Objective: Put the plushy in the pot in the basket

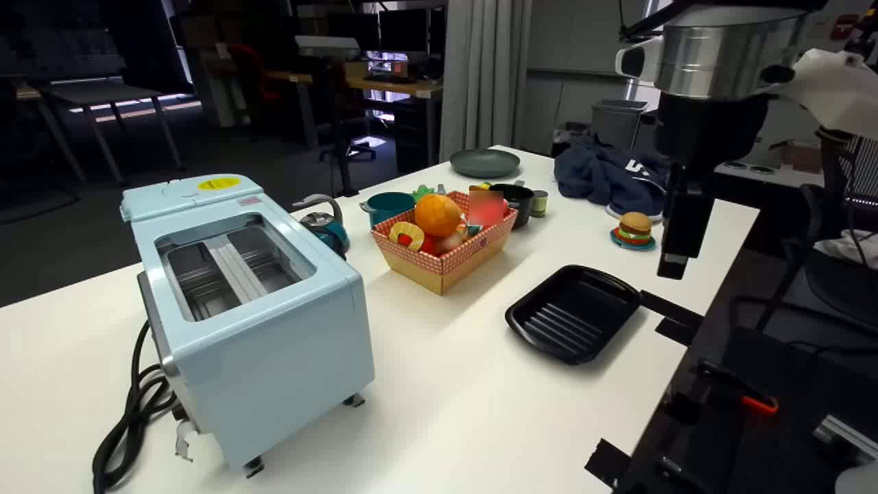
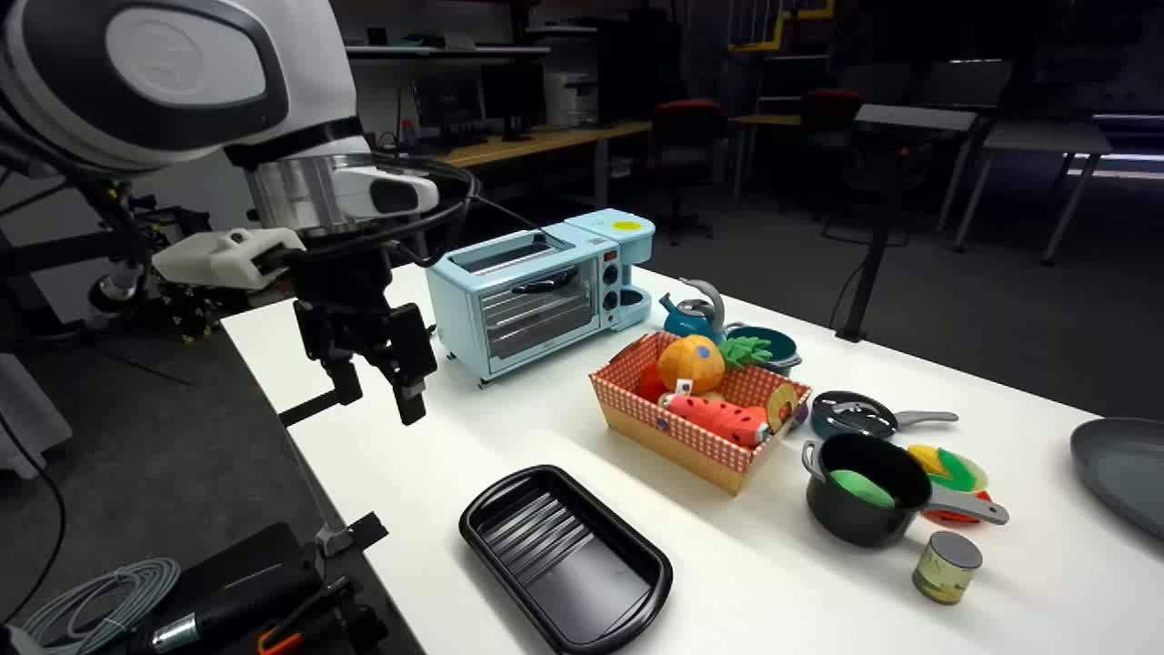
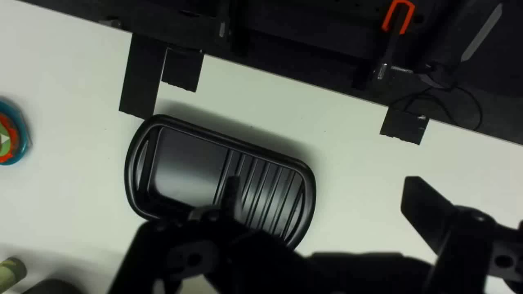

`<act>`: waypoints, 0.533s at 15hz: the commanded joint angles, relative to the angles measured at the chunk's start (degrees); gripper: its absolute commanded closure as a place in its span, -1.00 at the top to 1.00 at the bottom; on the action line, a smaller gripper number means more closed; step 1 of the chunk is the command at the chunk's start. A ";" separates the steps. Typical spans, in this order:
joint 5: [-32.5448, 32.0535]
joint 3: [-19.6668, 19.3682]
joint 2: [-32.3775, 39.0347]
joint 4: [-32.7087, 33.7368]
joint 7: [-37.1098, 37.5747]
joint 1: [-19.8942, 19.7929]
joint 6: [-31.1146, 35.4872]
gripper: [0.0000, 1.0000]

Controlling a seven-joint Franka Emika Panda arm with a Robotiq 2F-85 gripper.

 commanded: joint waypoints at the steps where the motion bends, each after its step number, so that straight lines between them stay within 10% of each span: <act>1: -0.48 -0.67 0.24 0.25 0.43 0.70 -0.17 1.00; 8: -0.48 -0.68 0.59 0.22 0.43 0.70 -0.18 1.00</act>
